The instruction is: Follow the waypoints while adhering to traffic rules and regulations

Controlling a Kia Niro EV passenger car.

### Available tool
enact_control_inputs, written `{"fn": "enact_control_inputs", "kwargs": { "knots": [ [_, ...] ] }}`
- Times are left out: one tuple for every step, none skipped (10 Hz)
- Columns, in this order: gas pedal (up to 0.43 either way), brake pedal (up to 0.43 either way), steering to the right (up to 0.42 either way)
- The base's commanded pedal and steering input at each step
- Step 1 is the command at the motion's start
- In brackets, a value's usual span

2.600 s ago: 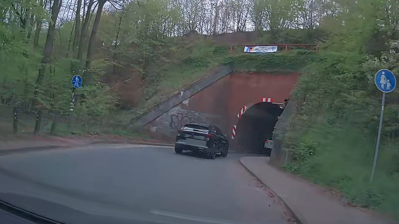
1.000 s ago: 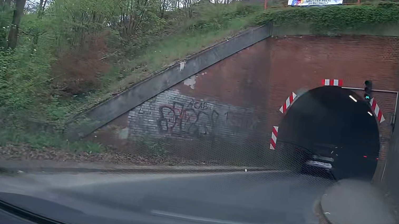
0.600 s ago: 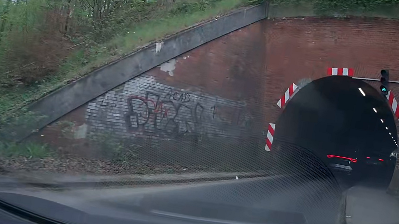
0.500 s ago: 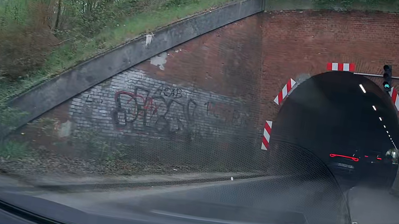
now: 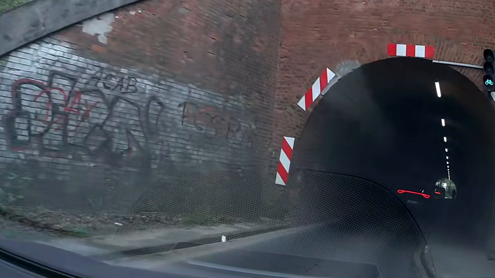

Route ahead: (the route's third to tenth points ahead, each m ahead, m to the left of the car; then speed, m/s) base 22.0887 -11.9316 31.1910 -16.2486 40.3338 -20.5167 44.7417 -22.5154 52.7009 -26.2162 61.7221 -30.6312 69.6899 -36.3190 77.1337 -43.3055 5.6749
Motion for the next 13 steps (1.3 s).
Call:
{"fn": "enact_control_inputs", "kwargs": {
  "knots": [
    [0.067,0.000,0.248],
    [0.067,0.000,0.248],
    [0.079,0.000,0.248],
    [0.079,0.000,0.248],
    [0.079,0.000,0.248],
    [0.079,0.000,0.247],
    [0.098,0.000,0.241],
    [0.110,0.000,0.230],
    [0.130,0.000,0.216],
    [0.157,0.000,0.199],
    [0.169,0.000,0.179],
    [0.177,0.000,0.162],
    [0.220,0.000,0.144]
  ]
}}
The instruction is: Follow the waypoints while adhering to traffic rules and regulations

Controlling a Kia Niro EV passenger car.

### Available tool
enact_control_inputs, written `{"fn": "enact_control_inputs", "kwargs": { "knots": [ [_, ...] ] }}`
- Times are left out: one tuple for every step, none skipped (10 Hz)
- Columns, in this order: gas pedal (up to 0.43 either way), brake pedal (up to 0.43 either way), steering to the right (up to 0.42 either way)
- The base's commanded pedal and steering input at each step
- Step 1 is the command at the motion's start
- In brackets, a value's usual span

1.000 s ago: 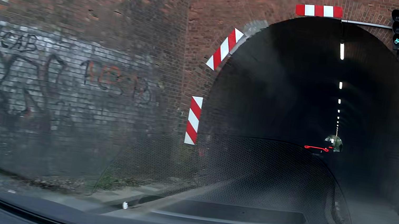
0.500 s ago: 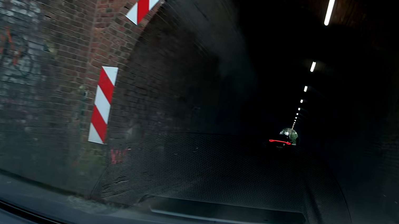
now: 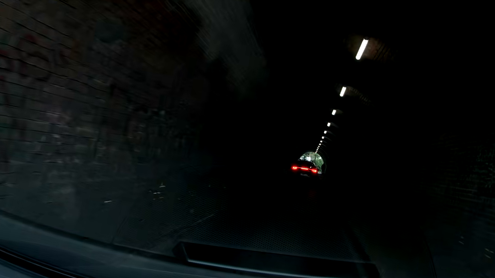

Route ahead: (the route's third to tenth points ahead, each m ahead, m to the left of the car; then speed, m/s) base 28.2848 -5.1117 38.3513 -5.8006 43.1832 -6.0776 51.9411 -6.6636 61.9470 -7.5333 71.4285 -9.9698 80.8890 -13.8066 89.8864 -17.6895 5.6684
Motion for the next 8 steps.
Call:
{"fn": "enact_control_inputs", "kwargs": {
  "knots": [
    [0.228,0.000,0.125],
    [0.240,0.000,0.110],
    [0.240,0.000,0.097],
    [0.240,0.000,0.078],
    [0.240,0.000,0.066],
    [0.248,0.000,0.056],
    [0.248,0.000,0.048],
    [0.248,0.000,0.038]
  ]
}}
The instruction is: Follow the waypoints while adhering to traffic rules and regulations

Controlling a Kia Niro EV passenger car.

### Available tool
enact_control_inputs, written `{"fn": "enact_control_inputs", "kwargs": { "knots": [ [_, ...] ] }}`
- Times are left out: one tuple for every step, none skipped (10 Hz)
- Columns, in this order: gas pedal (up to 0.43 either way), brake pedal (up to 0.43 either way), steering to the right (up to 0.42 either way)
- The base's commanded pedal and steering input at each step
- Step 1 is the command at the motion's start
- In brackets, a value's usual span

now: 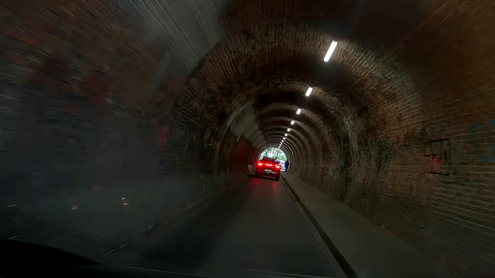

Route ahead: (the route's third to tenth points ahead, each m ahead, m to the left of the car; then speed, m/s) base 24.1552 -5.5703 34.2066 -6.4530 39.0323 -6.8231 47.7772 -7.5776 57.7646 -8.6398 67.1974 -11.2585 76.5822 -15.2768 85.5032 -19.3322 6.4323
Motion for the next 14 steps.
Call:
{"fn": "enact_control_inputs", "kwargs": {
  "knots": [
    [0.248,0.000,0.024],
    [0.248,0.000,0.014],
    [0.248,0.000,0.008],
    [0.260,0.000,0.008],
    [0.260,0.000,0.008],
    [0.260,0.000,0.008],
    [0.260,0.000,0.009],
    [0.260,0.000,0.010],
    [0.260,0.000,0.010],
    [0.260,0.000,0.009],
    [0.260,0.000,0.009],
    [0.260,0.000,0.008],
    [0.260,0.000,0.007],
    [0.260,0.000,0.007]
  ]
}}
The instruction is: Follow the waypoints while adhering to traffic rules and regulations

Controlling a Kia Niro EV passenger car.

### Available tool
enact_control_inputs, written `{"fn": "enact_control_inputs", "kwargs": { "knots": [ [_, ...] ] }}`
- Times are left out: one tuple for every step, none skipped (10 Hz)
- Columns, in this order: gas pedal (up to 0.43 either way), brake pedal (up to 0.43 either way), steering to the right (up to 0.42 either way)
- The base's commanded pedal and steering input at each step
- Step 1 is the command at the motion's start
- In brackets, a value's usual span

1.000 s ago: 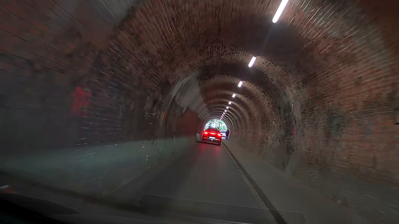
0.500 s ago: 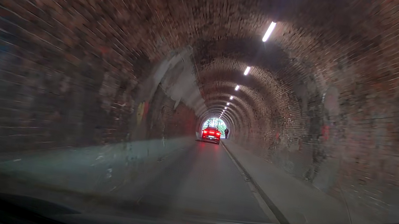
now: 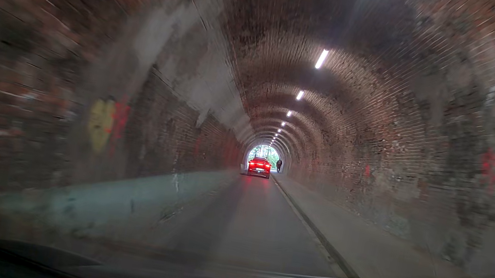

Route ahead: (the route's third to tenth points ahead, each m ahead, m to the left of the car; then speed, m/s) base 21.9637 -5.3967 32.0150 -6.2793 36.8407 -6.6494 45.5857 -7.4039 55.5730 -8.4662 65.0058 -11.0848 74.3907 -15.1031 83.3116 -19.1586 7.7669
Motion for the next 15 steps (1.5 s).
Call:
{"fn": "enact_control_inputs", "kwargs": {
  "knots": [
    [0.260,0.000,0.006],
    [0.248,0.000,0.004],
    [0.240,0.000,0.004],
    [0.240,0.000,0.004],
    [0.228,0.000,0.004],
    [0.220,0.000,0.004],
    [0.209,0.000,0.001],
    [0.197,0.000,0.000],
    [0.197,0.000,0.001],
    [0.189,0.000,0.001],
    [0.177,0.000,0.001],
    [0.177,0.000,0.000],
    [0.177,0.000,-0.001],
    [0.169,0.000,-0.002],
    [0.157,0.000,-0.004]
  ]
}}
